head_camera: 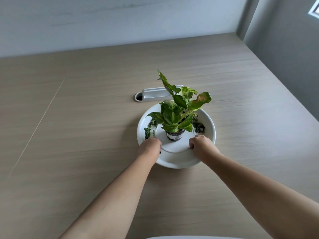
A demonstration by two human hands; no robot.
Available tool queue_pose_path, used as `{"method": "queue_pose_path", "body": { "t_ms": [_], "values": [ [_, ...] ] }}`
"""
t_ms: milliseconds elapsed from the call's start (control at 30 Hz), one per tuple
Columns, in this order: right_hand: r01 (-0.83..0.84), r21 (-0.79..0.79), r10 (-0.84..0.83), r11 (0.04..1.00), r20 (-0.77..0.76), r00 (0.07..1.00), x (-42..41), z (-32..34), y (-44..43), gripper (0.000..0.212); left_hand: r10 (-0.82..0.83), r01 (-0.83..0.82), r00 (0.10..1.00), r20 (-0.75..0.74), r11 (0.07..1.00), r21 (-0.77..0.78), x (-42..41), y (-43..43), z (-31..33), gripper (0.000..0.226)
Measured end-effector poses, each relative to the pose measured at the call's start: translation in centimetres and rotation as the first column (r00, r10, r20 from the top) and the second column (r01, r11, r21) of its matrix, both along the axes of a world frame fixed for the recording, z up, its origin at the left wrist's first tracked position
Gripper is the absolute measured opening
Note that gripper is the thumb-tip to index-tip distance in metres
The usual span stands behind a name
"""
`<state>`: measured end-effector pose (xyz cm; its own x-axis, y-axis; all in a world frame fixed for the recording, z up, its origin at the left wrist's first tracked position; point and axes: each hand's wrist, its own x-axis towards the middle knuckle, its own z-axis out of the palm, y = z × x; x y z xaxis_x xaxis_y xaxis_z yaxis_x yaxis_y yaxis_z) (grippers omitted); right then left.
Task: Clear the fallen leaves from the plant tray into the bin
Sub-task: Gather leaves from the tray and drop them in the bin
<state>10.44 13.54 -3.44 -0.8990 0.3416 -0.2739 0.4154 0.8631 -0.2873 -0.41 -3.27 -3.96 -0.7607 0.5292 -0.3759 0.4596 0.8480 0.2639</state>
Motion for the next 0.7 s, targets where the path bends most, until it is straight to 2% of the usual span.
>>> {"method": "queue_pose_path", "body": {
  "t_ms": [67,167,267,300,367,433,500,600,700],
  "values": [
    [0.015,-0.021,-0.015,1.0,-0.003,1.0,0.0,0.1,0.0,0.018,0.019,-0.02,0.999,0.029,0.999,0.036,-0.1,0.2,0.1,0.021],
    [0.067,-0.077,-0.069,0.995,-0.015,0.998,-0.2,0.5,0.1,0.021,0.021,-0.022,1.0,0.011,0.993,0.117,-0.3,-0.1,0.2,0.022],
    [0.219,-0.203,-0.247,0.954,-0.125,0.961,-0.4,1.8,1.0,0.021,0.199,-0.207,0.978,0.059,0.932,0.299,-0.8,-0.9,1.0,0.014],
    [0.261,-0.241,-0.304,0.935,-0.161,0.939,-0.3,2.3,1.3,0.02,0.28,-0.308,0.951,0.129,0.876,0.372,-0.8,-1.3,1.6,0.011],
    [0.318,-0.295,-0.386,0.901,-0.21,0.898,0.1,3.3,1.9,0.019,0.398,-0.519,0.854,0.336,0.688,0.507,-1.0,-2.3,2.6,0.017],
    [0.365,-0.369,-0.462,0.854,-0.219,0.859,0.8,4.0,2.1,0.017,0.418,-0.639,0.768,0.485,0.537,0.55,-0.7,-3.2,3.6,0.022],
    [0.374,-0.412,-0.488,0.831,-0.218,0.845,1.7,4.4,2.0,0.016,0.402,-0.683,0.729,0.554,0.463,0.565,0.1,-3.8,4.4,0.022],
    [0.337,-0.443,-0.473,0.831,-0.241,0.848,3.7,5.3,2.1,0.015,0.384,-0.706,0.708,0.593,0.428,0.565,2.3,-3.3,5.0,0.022],
    [0.338,-0.468,-0.493,0.817,-0.26,0.83,7.4,6.4,3.3,0.017,0.334,-0.677,0.729,0.598,0.48,0.558,6.0,-1.0,5.4,0.022]
  ]
}}
